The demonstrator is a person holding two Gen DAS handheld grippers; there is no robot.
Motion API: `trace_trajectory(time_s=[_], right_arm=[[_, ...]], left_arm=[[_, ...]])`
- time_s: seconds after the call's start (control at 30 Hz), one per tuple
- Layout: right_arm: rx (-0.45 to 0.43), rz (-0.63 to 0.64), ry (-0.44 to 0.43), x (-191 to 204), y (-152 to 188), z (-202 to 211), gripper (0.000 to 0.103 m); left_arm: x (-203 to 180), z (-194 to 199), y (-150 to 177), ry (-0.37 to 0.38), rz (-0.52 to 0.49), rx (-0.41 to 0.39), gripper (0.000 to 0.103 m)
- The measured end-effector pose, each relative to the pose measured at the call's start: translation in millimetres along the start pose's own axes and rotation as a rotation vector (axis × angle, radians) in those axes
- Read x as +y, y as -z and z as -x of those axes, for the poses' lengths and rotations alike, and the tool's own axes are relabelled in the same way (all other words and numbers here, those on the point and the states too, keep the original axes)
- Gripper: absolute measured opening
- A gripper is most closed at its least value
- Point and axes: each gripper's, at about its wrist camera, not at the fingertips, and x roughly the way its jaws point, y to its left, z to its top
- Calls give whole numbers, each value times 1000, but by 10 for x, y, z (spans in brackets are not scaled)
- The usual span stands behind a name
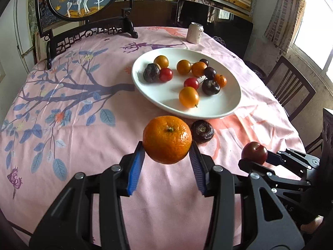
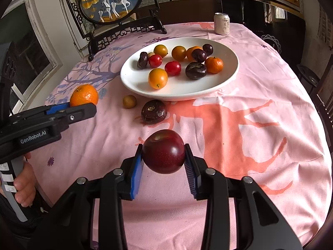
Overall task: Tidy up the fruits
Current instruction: 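Place the red plum and mandarin on the white plate, opening both tools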
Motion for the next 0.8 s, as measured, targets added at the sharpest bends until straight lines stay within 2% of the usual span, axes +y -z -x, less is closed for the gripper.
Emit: trace_trajectory(time_s=[0.13,0.27,0.37,0.53,0.7,0.8], right_arm=[[-21,8,9,-69,-215,4,38],[-47,10,24,-184,-560,-86,38],[-57,13,67,-300,-855,-232,38],[7,-27,99,-539,-1050,-571,38],[15,-17,128,-590,-1074,-710,39],[-33,3,172,-556,-1090,-628,58]], left_arm=[[53,-92,-366,-22,-17,-1,45],[58,-448,-784,-26,-2,50,45],[21,-735,-1015,-44,8,73,45],[-1,-1103,-1143,-42,49,127,45],[-38,-1226,-1161,-45,51,143,46],[-22,-1145,-1179,-35,61,124,51]])
